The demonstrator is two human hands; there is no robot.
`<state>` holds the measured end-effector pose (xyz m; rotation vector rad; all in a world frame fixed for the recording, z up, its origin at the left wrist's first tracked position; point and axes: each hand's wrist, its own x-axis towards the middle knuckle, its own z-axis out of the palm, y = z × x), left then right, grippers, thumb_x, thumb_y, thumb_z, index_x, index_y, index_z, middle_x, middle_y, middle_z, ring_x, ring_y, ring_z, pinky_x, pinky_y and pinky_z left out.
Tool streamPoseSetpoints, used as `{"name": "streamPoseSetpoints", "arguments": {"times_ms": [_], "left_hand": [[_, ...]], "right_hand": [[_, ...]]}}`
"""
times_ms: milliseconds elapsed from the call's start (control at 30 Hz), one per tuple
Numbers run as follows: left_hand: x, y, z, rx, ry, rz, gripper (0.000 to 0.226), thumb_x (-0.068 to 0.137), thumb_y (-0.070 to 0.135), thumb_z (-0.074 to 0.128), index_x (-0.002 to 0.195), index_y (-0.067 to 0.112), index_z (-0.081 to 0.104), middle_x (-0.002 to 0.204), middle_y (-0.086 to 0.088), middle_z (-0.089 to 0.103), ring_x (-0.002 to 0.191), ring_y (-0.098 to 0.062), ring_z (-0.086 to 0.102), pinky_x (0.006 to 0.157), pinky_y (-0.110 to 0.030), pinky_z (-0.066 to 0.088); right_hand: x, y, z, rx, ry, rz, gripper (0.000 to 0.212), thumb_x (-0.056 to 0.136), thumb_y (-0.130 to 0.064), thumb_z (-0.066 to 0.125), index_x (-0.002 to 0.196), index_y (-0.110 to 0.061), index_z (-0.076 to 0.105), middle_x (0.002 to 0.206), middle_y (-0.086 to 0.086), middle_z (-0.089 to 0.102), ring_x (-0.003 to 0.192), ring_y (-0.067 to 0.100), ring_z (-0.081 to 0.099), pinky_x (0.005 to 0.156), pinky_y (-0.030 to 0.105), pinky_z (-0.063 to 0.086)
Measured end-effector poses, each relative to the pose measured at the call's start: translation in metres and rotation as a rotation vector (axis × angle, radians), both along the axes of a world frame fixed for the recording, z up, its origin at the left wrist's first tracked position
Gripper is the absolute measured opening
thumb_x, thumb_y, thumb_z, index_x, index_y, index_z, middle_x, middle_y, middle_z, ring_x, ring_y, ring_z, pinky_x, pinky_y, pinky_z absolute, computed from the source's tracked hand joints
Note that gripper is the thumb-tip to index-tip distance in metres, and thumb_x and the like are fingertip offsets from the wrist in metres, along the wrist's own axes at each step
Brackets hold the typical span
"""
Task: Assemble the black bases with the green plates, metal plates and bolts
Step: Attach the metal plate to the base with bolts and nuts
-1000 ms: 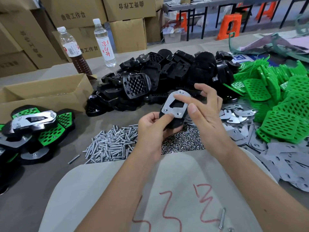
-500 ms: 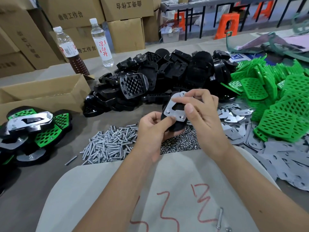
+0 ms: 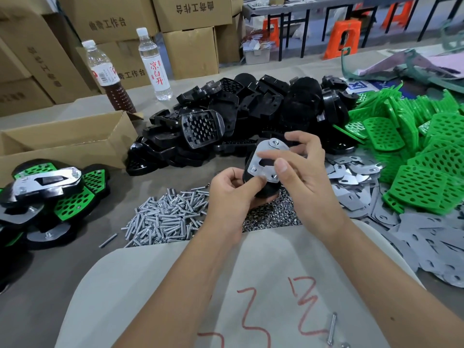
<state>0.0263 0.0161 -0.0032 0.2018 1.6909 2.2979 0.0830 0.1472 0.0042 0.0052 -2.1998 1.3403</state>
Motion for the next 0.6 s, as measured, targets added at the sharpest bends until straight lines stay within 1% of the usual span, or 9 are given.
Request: {"name": "streamPoseSetpoints", "arguments": {"times_ms": [67,100,167,233,300,367,400,467,600], "left_hand": [[0.001,0.001,0.0,-0.002,0.01,0.002,0.019,0.091,-0.004,0.074,0.086,0.002,0.056,0.077,-0.018,0.064,0.072,-0.026,0.074,0.071,-0.038,0.064],[0.001,0.001,0.0,0.001,0.012,0.005,0.017,0.091,-0.004,0.074,0.089,0.001,0.058,0.077,-0.018,0.065,0.073,-0.026,0.074,0.071,-0.038,0.064],[0.002,0.001,0.0,0.003,0.017,0.028,0.016,0.09,-0.003,0.076,0.092,-0.002,0.06,0.081,-0.021,0.068,0.076,-0.03,0.075,0.071,-0.04,0.065],[0.003,0.002,-0.001,-0.061,0.066,0.093,0.024,0.088,0.003,0.08,0.09,-0.005,0.057,0.079,-0.023,0.069,0.077,-0.038,0.075,0.072,-0.047,0.065],[0.005,0.004,-0.005,-0.275,0.236,0.209,0.033,0.085,0.019,0.085,0.086,0.001,0.057,0.079,-0.02,0.071,0.077,-0.039,0.073,0.07,-0.049,0.063],[0.009,0.006,-0.007,-0.467,0.431,0.318,0.032,0.084,0.029,0.084,0.081,0.013,0.057,0.068,-0.002,0.067,0.062,-0.022,0.064,0.057,-0.035,0.052],[0.011,0.007,-0.006,-0.509,0.496,0.344,0.031,0.085,0.031,0.082,0.08,0.017,0.055,0.065,0.005,0.063,0.057,-0.016,0.058,0.053,-0.028,0.045],[0.013,0.007,-0.005,-0.567,0.562,0.363,0.031,0.087,0.033,0.079,0.08,0.019,0.053,0.064,0.006,0.06,0.056,-0.012,0.053,0.052,-0.024,0.039],[0.016,0.008,-0.005,-0.656,0.647,0.356,0.028,0.09,0.03,0.078,0.084,0.015,0.055,0.07,0.005,0.062,0.064,-0.015,0.057,0.057,-0.033,0.045]], "right_hand": [[0.0,-0.001,0.001,0.028,-0.007,-0.001,0.047,0.097,-0.06,0.04,0.105,-0.036,0.079,0.144,-0.005,0.037,0.131,0.017,0.035,0.111,0.014,0.028],[0.0,-0.001,0.001,0.014,0.007,-0.004,0.048,0.098,-0.058,0.041,0.099,-0.031,0.08,0.14,-0.002,0.039,0.129,0.017,0.038,0.112,0.018,0.032],[-0.001,0.001,-0.001,-0.02,0.046,-0.017,0.044,0.099,-0.052,0.047,0.091,-0.021,0.077,0.129,0.004,0.041,0.126,0.021,0.044,0.111,0.036,0.04],[-0.003,0.001,-0.004,0.04,0.063,-0.084,0.029,0.098,-0.044,0.057,0.095,-0.021,0.075,0.128,0.004,0.042,0.124,0.025,0.043,0.11,0.042,0.041],[-0.007,-0.001,-0.006,0.153,0.084,-0.179,0.014,0.094,-0.035,0.068,0.099,-0.024,0.075,0.126,0.001,0.043,0.12,0.024,0.04,0.109,0.031,0.036],[-0.01,-0.001,-0.008,0.257,0.106,-0.216,0.009,0.094,-0.03,0.071,0.099,-0.023,0.071,0.12,0.0,0.043,0.112,0.02,0.037,0.102,0.018,0.032],[-0.011,-0.002,-0.009,0.308,0.11,-0.214,0.006,0.096,-0.028,0.07,0.099,-0.023,0.069,0.118,0.0,0.042,0.11,0.02,0.037,0.1,0.017,0.031],[-0.013,-0.001,-0.011,0.41,0.108,-0.201,0.004,0.099,-0.024,0.063,0.097,-0.02,0.064,0.118,0.001,0.041,0.107,0.022,0.036,0.097,0.023,0.034],[-0.015,0.003,-0.012,0.534,0.12,-0.184,0.008,0.101,-0.016,0.049,0.094,-0.016,0.053,0.115,0.0,0.041,0.103,0.02,0.033,0.087,0.033,0.039]]}}
